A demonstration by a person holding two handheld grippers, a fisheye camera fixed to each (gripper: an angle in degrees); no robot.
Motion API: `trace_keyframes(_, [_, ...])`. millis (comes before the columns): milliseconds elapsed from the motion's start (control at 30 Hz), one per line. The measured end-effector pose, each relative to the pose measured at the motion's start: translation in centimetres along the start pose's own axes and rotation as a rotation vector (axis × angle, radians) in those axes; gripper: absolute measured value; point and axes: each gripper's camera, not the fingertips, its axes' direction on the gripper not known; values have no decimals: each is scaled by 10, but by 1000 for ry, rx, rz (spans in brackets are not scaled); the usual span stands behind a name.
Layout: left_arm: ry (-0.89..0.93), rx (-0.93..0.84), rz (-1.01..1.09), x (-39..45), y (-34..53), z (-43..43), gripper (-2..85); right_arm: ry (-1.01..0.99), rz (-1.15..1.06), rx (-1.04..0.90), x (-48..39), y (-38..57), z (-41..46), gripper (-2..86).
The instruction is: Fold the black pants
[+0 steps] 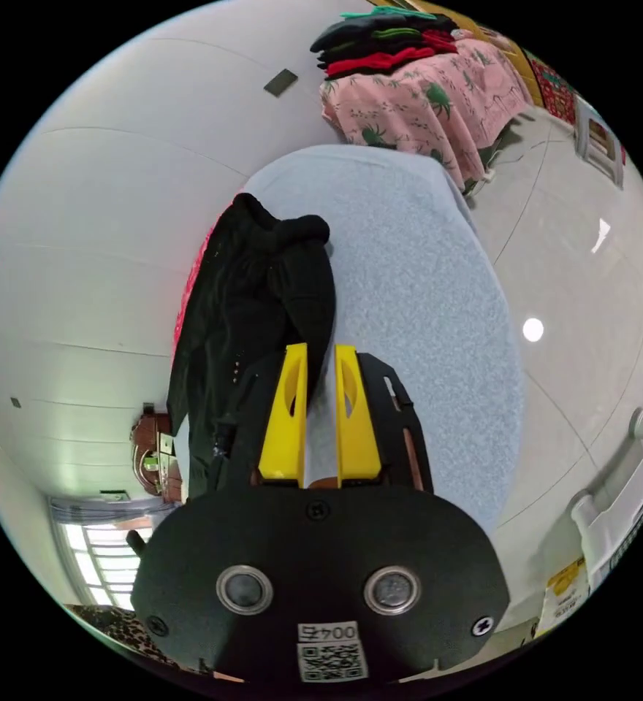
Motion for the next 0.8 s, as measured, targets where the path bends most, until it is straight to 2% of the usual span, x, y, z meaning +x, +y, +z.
trace_keyframes(100, [-22, -15, 55, 5, -18, 4, 170, 56, -78, 59, -20, 2, -13, 78])
trace_keyframes(200, [-58, -10, 101, 5, -41, 7, 172, 130, -258, 111, -60, 9, -17, 91])
trace_keyframes(367, [-150, 61, 150, -1, -94, 17, 185, 213, -501, 54, -128, 8, 34, 122])
trace_keyframes(467, [-193, 89, 192, 1, -123, 31, 199, 329, -567, -20, -143, -2, 78, 133])
trace_keyframes(567, [-233, 25, 229, -1, -137, 56, 205, 428, -586, -112, -135, -11, 119, 137])
trace_keyframes(633, [-233, -14, 239, -6, -134, 72, 201, 407, -596, -93, -129, -12, 128, 138])
trace_keyframes(700, [-299, 77, 260, -1, -120, 74, 199, 374, -569, -101, -126, -15, 129, 142])
trace_keyframes(800, [-283, 99, 244, -1, -116, 67, 199, 305, -526, -109, -129, -23, 117, 162])
